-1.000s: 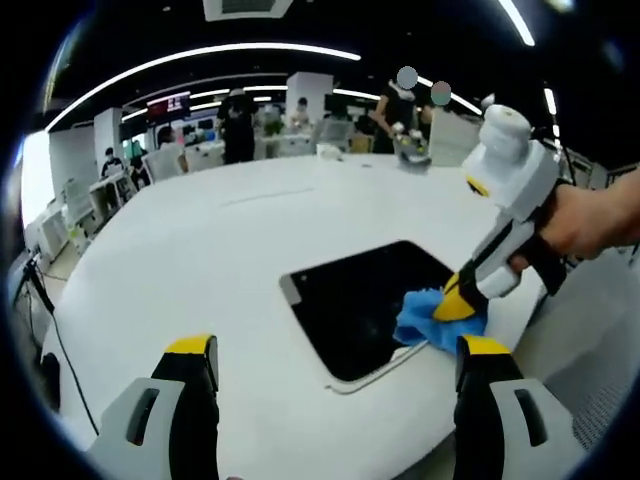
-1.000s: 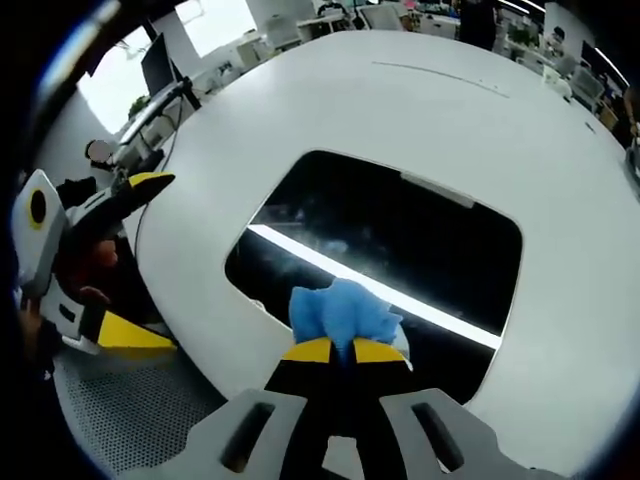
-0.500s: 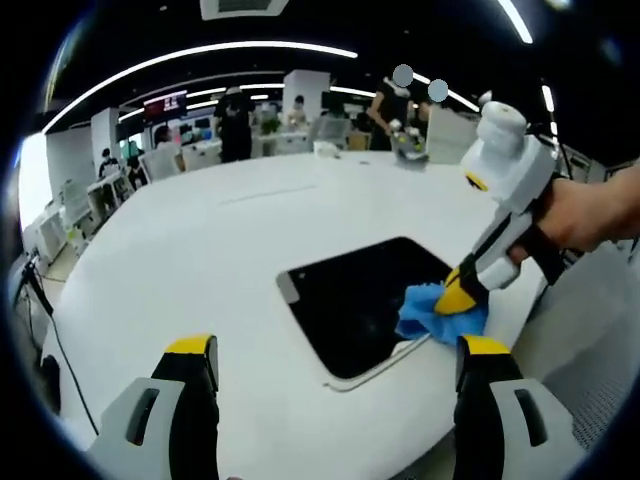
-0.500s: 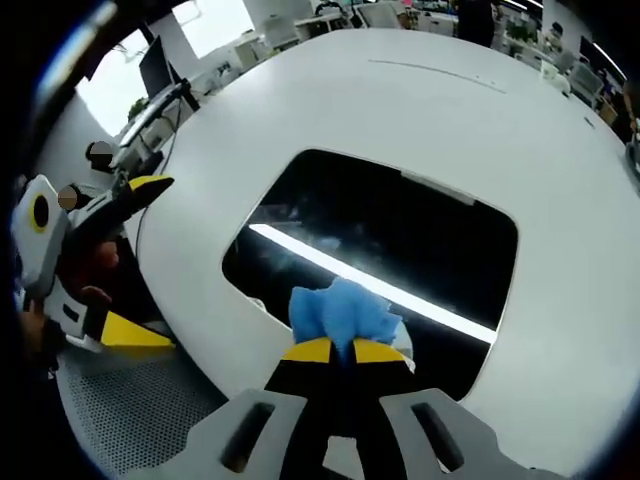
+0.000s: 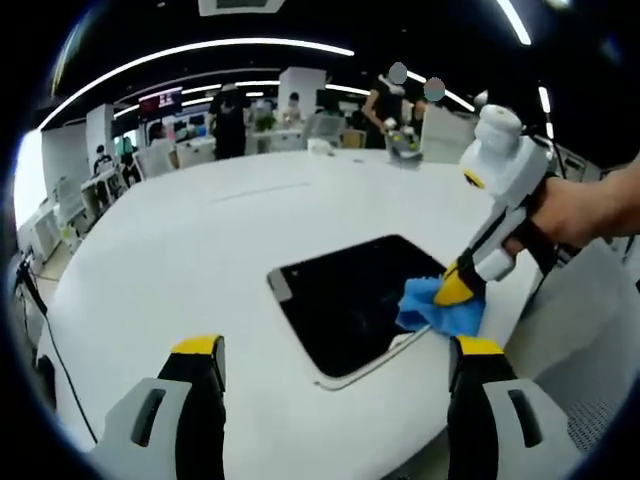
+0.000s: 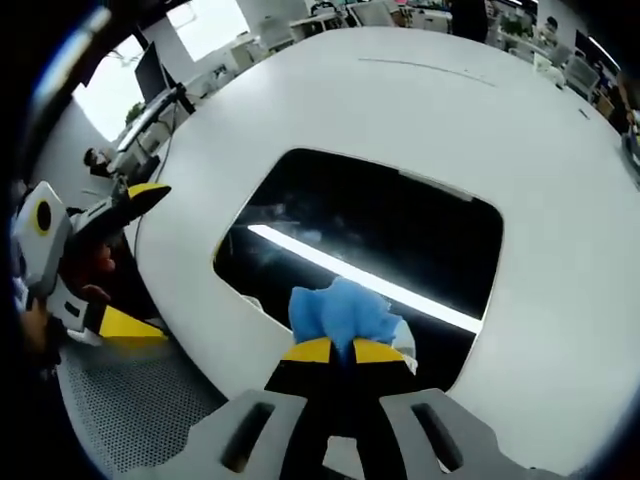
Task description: Wipe the mirror surface with the cleaning cloth until all visible marks leave the cleaned area.
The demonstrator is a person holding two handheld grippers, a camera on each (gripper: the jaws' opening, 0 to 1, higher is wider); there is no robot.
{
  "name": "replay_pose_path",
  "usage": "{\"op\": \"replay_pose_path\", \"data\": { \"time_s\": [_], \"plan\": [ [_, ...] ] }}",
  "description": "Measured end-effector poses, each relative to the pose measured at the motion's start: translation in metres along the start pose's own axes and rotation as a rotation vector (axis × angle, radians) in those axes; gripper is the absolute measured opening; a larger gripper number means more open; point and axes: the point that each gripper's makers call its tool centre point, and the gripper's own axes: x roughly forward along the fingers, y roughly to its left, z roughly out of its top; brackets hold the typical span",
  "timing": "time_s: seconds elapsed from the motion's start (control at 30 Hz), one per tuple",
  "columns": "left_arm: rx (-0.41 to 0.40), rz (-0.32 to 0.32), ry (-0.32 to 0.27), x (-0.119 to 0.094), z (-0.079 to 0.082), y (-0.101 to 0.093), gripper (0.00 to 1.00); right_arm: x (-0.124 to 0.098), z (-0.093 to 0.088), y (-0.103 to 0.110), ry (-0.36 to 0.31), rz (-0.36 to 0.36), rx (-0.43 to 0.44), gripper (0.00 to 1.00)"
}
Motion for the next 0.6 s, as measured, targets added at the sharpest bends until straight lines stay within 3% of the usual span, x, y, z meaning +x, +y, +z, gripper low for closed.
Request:
{"op": "replay_pose_path", "data": {
  "time_s": [0.07,0.23,0.5,0.6],
  "plan": [
    [0.009,0.007,-0.04,-0.001,0.008,0.001,0.99,-0.001,-0.001,-0.002,-0.001,-0.001,0.002,0.0],
    [-0.036,0.003,-0.005,0.0,0.0,0.002,0.99,-0.003,-0.003,-0.009,0.002,-0.007,0.014,0.0],
    [-0.047,-0.005,-0.01,0.0,0.0,0.0,0.99,-0.008,-0.009,-0.021,0.008,-0.017,0.034,0.0],
    [-0.068,-0.011,0.02,0.001,-0.005,0.0,0.99,-0.009,-0.01,-0.025,0.012,-0.019,0.04,0.0]
  ]
}}
